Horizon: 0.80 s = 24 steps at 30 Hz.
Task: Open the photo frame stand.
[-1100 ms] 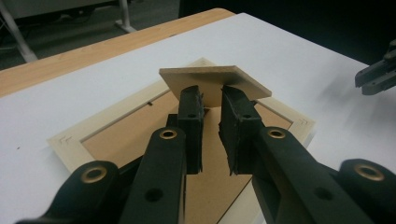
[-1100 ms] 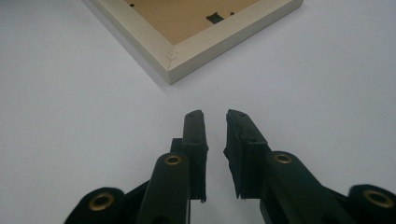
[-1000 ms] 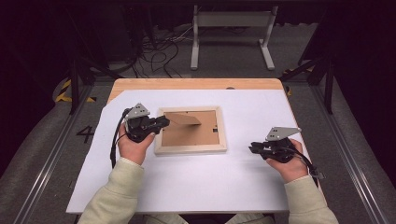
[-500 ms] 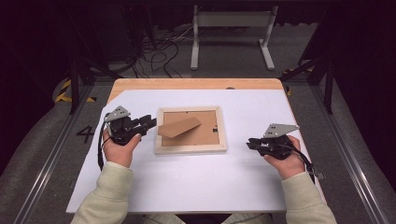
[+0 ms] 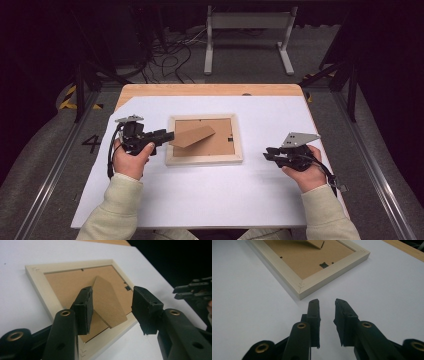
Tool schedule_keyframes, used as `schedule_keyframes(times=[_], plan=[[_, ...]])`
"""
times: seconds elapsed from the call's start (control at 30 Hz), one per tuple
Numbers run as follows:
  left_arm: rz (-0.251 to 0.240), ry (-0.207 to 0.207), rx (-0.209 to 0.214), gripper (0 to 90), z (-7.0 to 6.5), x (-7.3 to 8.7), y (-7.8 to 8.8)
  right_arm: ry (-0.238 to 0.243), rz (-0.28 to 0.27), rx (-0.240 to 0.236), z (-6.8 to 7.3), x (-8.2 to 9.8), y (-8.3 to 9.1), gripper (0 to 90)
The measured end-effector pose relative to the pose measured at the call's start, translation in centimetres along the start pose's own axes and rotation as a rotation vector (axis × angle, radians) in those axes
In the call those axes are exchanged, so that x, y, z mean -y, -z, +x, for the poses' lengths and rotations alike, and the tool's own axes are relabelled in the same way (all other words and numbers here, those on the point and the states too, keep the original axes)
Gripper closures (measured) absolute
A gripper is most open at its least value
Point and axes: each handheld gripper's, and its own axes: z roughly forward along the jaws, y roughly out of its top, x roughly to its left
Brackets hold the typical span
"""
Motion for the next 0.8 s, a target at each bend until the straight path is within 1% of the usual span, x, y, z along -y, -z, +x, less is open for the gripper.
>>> schedule_keyframes(times=[0.03, 0.07, 0.1, 0.13, 0.2, 0.27, 0.33, 0.47, 0.5, 0.53, 0.6, 0.7, 0.8], plan=[[0.009, 0.008, -0.011, 49.0, 0.0, 0.0, -0.2, 0.001, 0.001, 0.001, 0.0, 0.0, 0.0, 74.0], [0.018, 0.003, -0.026, 48.1, 0.2, 0.0, -0.4, 0.001, 0.001, 0.001, 0.1, 0.0, 0.0, 73.8], [0.023, 0.01, -0.029, 47.5, 0.2, 0.1, -0.5, 0.001, 0.002, 0.002, 0.1, 0.0, 0.0, 73.7], [0.032, 0.016, -0.027, 46.8, 0.3, 0.1, -0.8, 0.001, 0.002, 0.002, 0.1, 0.0, 0.0, 73.6], [0.037, 0.013, -0.029, 45.7, 0.3, 0.1, -0.9, 0.0, 0.003, 0.004, 0.1, 0.1, 0.1, 73.5], [0.062, 0.013, -0.027, 44.7, 0.3, 0.1, -1.5, 0.01, 0.016, 0.023, 0.2, 0.1, 0.1, 73.3], [0.08, 0.005, -0.026, 43.7, 0.3, 0.1, -1.9, 0.009, 0.019, 0.023, 0.2, 0.2, 0.1, 73.3], [0.107, 0.017, -0.006, 42.7, 0.3, 0.1, -2.7, 0.008, 0.021, 0.027, 0.3, 0.3, 0.2, 73.2], [0.115, 0.013, 0.001, 42.4, 0.3, 0.1, -3.0, 0.009, 0.021, 0.031, 0.2, 0.4, 0.2, 73.0], [0.115, 0.013, 0.001, 41.6, 0.3, 0.1, -3.0, 0.009, 0.021, 0.031, 0.2, 0.4, 0.2, 73.0], [0.122, 0.009, 0.006, 41.6, 0.1, 0.1, -3.2, 0.011, 0.032, 0.046, 0.3, 0.5, 0.3, 72.6], [0.122, 0.004, 0.012, 40.1, 0.0, 0.0, -3.5, 0.011, 0.037, 0.049, 0.3, 0.7, 0.3, 72.5], [0.121, 0.016, 0.029, 39.9, 0.2, -0.1, -3.7, 0.01, 0.038, 0.053, 0.3, 0.8, 0.5, 72.4]])
